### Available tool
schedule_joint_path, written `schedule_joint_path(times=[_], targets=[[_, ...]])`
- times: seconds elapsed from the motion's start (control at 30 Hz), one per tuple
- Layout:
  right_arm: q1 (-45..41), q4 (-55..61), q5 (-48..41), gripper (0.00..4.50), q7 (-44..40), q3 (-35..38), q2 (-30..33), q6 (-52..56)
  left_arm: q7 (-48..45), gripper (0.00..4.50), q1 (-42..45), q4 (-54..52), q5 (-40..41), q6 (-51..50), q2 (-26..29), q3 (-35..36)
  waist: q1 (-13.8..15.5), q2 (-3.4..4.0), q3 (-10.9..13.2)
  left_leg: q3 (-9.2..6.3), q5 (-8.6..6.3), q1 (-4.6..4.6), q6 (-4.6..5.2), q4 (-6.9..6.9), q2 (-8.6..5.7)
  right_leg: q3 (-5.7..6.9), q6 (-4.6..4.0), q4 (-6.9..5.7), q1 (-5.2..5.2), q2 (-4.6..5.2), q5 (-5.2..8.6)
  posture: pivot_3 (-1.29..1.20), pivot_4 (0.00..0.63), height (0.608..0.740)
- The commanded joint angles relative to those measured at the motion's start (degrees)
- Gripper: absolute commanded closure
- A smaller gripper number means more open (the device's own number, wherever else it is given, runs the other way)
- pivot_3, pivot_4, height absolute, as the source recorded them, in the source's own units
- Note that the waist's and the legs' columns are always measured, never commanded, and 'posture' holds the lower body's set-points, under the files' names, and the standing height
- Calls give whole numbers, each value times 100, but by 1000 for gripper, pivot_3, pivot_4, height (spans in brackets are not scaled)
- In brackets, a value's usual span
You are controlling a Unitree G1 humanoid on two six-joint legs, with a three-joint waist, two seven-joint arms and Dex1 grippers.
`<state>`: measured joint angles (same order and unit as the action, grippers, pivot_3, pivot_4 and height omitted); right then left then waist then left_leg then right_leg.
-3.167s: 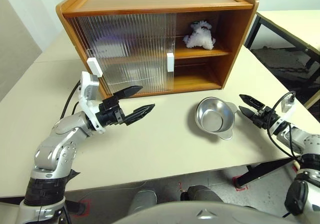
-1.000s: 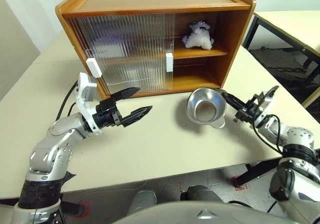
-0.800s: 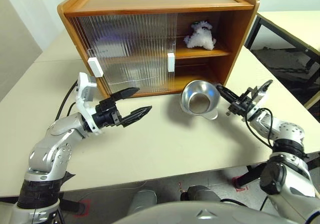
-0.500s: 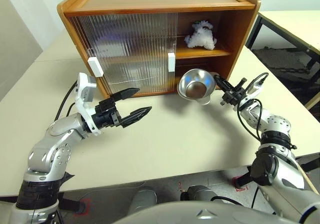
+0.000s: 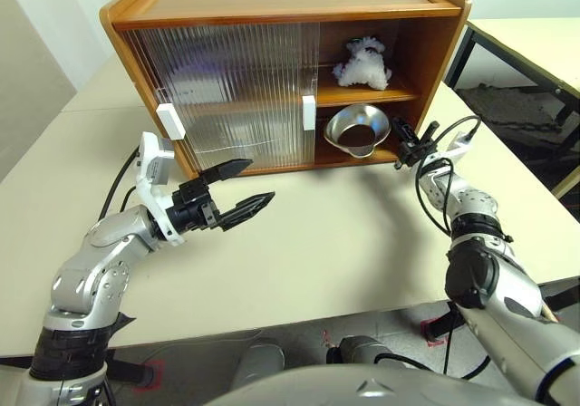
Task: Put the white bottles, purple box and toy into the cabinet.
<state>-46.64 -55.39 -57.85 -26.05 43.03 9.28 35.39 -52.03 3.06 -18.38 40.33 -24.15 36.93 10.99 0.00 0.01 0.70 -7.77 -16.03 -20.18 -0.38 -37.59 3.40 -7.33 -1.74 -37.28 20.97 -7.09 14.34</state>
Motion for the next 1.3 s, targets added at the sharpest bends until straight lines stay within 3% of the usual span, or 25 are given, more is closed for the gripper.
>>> schedule_joint_path(times=[0.03, 0.47, 1.27, 1.3], targets=[[-174, -361, 85, 4480, -32, 78, -129, -462, 8, 0, -7, -107, -38, 32, 16, 38, 0, 0, 0, 0, 0, 0, 0, -1, 0, 0, -1, 0, 0, 0, -1, 50, 0, 740], [-615, -1590, 271, 4480, -36, 392, -513, -2378, 34, 0, -33, -225, 46, -107, 158, 194, 6, 1, 0, -10, 0, 0, 0, -4, 9, 7, -69, -1, 1, 1, -39, 65, 0, 740], [-992, -2029, 556, 4480, 88, 603, -678, -3495, 88, 0, -206, -395, 162, -237, 342, 482, 71, 0, 0, -70, 0, 1, 0, -1, 19, 21, -110, -2, 0, 0, -33, 97, 0, 740], [-990, -2032, 646, 4265, 142, 544, -673, -3521, 89, 0, -216, -399, 164, -234, 338, 481, 71, 0, 0, -70, 0, 1, 0, -1, 20, 21, -110, -2, 0, 0, -33, 96, 0, 740]])
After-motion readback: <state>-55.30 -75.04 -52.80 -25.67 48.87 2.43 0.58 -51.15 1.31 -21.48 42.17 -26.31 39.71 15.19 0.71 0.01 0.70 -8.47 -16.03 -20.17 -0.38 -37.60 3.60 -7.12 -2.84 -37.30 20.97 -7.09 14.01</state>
